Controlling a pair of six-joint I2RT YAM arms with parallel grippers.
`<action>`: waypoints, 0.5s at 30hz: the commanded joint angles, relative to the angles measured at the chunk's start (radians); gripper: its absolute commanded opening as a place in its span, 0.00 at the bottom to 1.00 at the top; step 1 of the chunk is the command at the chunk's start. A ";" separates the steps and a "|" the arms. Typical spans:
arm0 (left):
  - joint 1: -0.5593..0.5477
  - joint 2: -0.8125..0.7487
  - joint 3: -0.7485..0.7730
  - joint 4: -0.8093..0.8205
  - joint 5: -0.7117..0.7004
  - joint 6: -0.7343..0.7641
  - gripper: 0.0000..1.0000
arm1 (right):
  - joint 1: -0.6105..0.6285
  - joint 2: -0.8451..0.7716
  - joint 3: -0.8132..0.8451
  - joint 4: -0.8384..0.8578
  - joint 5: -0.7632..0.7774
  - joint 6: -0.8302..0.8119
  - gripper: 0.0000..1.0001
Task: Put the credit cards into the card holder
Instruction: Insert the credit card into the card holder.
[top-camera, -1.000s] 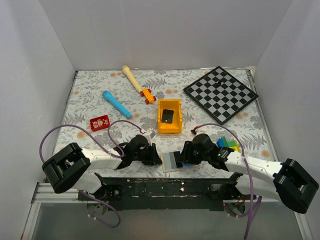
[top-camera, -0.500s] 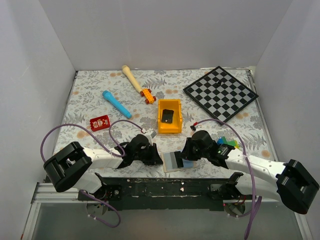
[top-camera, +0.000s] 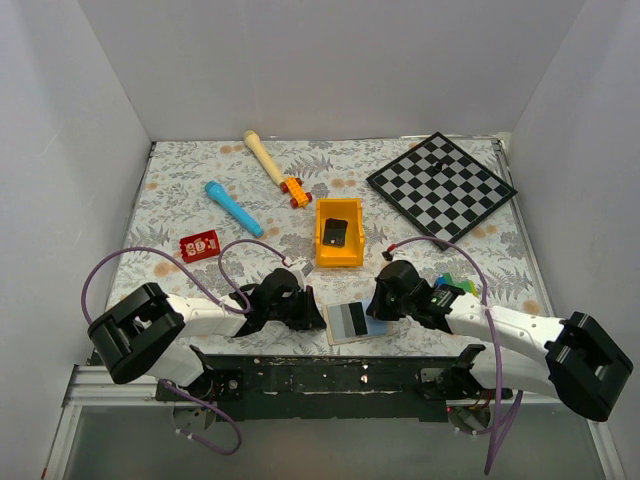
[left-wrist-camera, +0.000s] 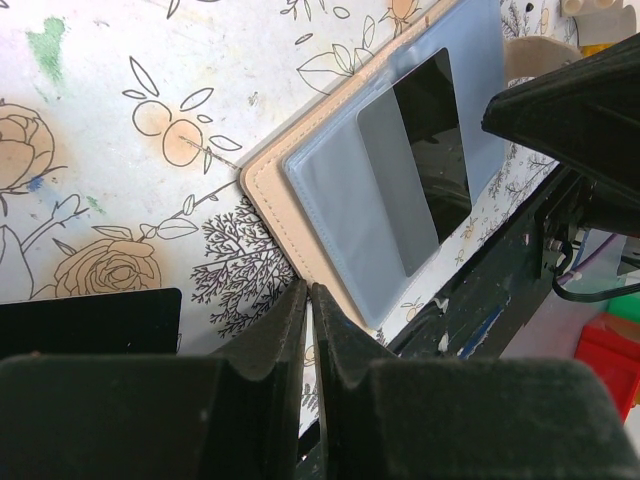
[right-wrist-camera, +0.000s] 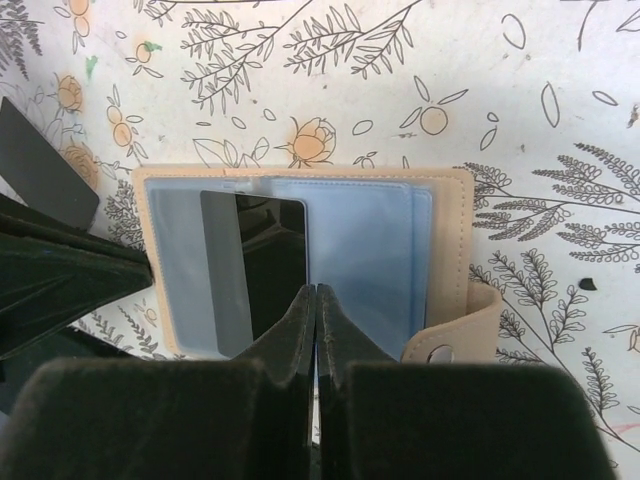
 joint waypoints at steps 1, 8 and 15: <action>-0.009 0.002 -0.003 -0.049 -0.015 0.015 0.07 | 0.006 0.024 0.040 -0.009 0.036 -0.020 0.01; -0.009 0.011 0.003 -0.047 -0.007 0.020 0.06 | 0.006 0.064 0.031 0.036 -0.006 -0.035 0.01; -0.011 0.017 0.006 -0.047 -0.002 0.027 0.06 | 0.019 0.083 0.026 0.098 -0.053 -0.037 0.01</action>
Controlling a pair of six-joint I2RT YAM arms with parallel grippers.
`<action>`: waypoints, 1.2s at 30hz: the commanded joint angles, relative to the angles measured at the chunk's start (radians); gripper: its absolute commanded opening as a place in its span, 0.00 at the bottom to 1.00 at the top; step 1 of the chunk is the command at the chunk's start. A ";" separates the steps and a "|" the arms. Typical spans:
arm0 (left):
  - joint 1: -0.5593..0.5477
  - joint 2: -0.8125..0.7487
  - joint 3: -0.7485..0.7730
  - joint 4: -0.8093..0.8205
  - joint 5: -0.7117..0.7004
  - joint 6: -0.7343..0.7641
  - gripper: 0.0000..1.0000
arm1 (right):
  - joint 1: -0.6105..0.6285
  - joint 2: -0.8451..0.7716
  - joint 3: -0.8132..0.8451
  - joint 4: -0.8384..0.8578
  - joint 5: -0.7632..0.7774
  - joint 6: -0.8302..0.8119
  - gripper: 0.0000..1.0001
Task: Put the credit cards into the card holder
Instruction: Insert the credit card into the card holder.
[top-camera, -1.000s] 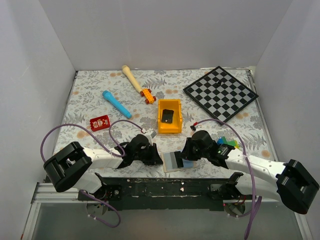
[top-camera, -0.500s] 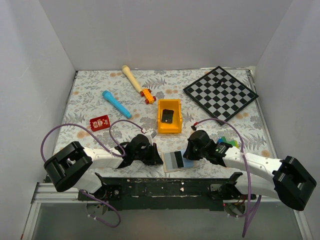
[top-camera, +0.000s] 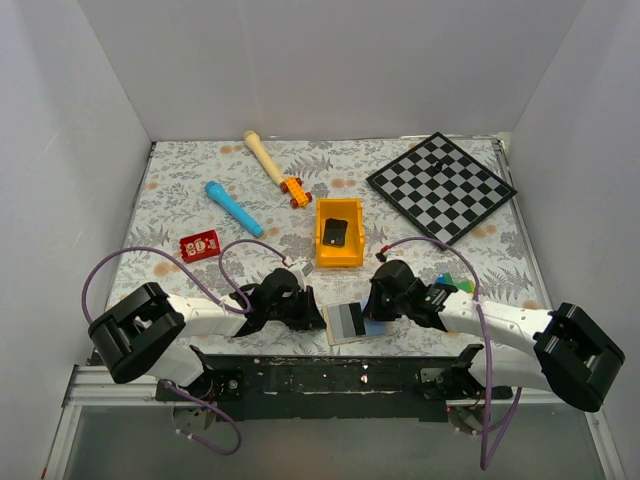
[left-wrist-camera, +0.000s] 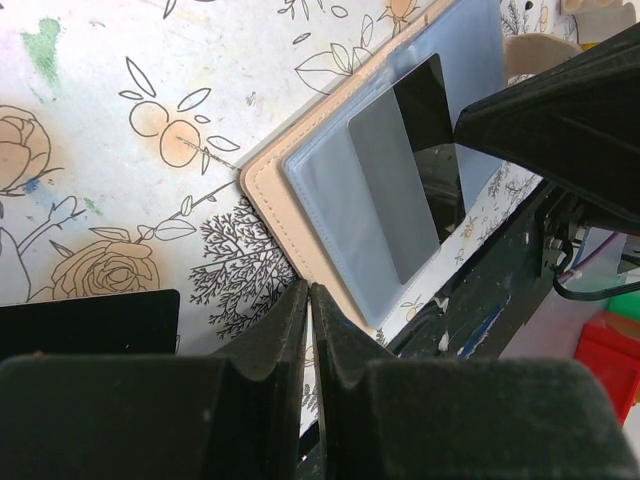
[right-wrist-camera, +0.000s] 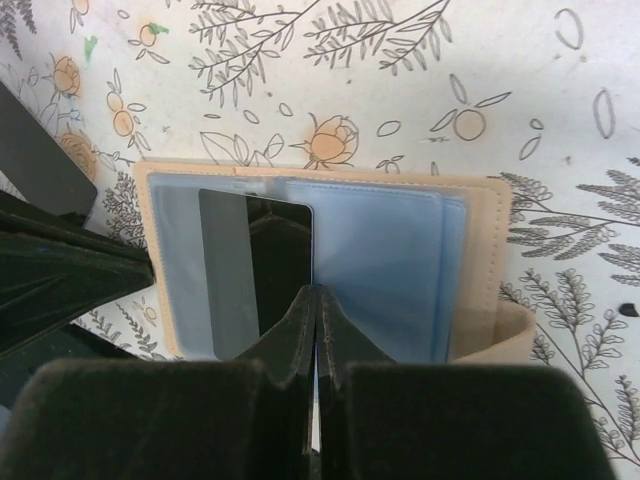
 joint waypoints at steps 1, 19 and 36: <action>-0.010 0.016 0.006 -0.048 -0.003 0.024 0.06 | 0.017 0.024 0.022 0.067 -0.035 -0.018 0.01; -0.011 0.027 0.014 -0.047 0.002 0.026 0.06 | 0.057 0.110 0.036 0.136 -0.090 0.002 0.01; -0.011 0.013 0.008 -0.053 -0.004 0.024 0.05 | 0.060 -0.166 0.070 -0.071 0.121 -0.026 0.05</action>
